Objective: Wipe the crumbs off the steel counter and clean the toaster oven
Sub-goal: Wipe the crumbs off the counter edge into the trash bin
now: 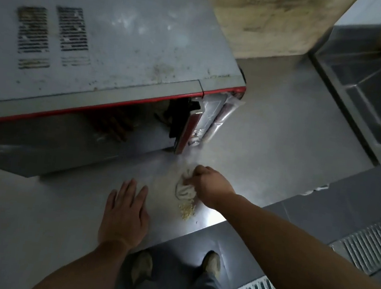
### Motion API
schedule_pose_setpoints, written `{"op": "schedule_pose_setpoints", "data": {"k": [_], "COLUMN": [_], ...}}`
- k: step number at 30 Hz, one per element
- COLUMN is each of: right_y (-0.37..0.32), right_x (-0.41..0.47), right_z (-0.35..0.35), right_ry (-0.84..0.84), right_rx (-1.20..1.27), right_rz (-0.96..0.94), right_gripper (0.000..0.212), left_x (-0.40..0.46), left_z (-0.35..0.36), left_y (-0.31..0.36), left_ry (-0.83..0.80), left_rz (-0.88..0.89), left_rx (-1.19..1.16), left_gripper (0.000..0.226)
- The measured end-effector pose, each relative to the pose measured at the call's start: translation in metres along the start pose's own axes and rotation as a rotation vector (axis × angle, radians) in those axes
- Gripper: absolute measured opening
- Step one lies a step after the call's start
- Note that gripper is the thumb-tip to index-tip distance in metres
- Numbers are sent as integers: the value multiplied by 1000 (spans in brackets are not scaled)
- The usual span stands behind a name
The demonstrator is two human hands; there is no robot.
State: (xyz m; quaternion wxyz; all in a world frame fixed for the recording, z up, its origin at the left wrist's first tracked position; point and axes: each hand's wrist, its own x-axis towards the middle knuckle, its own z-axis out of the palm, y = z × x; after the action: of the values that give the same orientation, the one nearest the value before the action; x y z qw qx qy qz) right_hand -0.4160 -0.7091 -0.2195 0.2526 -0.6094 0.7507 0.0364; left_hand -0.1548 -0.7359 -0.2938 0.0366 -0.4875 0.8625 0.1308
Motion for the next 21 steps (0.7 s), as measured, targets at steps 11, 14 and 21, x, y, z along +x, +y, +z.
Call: {"op": "schedule_pose_setpoints", "data": {"k": [11,14,21], "right_y": [40,48,47], "right_x": [-34,-45,-75], "right_z": [-28,-35,-60], "right_ry": [74,10,-267], "right_rx": [60,68,-62], "right_rz": [163,301,411], "right_gripper": [43,39,23], "left_x": [-3,3,32], "left_z": [-22,-37,-94], "left_y": [14,21,82], "left_ry": [-148,-163,-138], "left_rz": [-52,-57,143], "left_rx": [28,47,-9], "left_gripper": [62,59,38]}}
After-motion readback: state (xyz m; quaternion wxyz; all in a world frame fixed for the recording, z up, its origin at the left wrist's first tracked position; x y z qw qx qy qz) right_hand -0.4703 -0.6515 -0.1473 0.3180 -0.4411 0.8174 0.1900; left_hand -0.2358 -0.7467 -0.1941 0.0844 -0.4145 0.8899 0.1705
